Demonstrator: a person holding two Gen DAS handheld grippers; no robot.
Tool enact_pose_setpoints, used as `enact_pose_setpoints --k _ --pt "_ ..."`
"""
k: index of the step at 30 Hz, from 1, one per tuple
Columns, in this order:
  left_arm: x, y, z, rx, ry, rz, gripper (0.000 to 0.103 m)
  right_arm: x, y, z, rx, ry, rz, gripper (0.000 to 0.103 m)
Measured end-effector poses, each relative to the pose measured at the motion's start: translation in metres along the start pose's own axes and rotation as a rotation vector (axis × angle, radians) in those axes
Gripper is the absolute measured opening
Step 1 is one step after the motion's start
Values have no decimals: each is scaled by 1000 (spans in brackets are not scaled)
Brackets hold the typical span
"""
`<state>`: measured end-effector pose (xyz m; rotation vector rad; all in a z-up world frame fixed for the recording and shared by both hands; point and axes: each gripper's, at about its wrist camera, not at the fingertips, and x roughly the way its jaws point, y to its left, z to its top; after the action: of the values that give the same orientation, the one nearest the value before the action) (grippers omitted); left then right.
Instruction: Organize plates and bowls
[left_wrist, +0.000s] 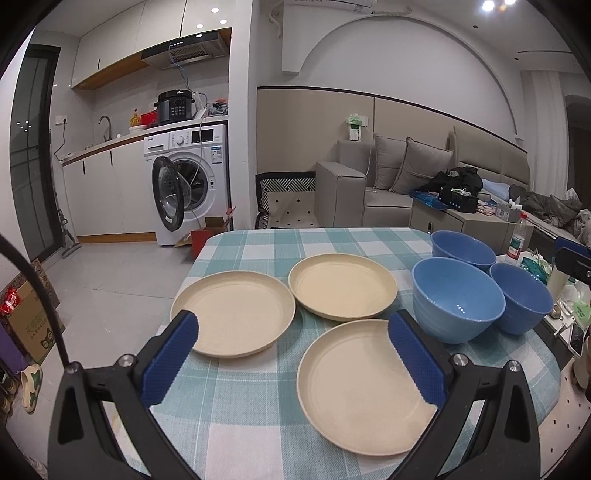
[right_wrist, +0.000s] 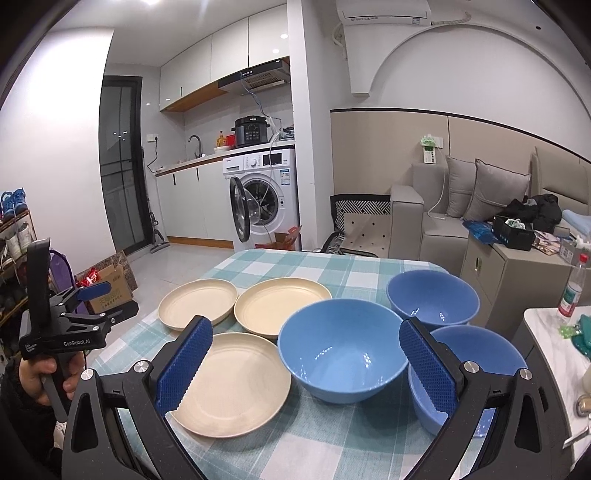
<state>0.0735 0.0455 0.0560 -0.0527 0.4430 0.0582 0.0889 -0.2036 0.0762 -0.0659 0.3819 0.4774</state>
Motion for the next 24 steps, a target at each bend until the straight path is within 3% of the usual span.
enact_pose_setpoints --k 7,24 --pt "5 -9 21 8 -12 -32 103 8 -3 19 12 30 23 103" --pt "41 8 44 -21 40 4 103 59 3 54 -17 127 72 103"
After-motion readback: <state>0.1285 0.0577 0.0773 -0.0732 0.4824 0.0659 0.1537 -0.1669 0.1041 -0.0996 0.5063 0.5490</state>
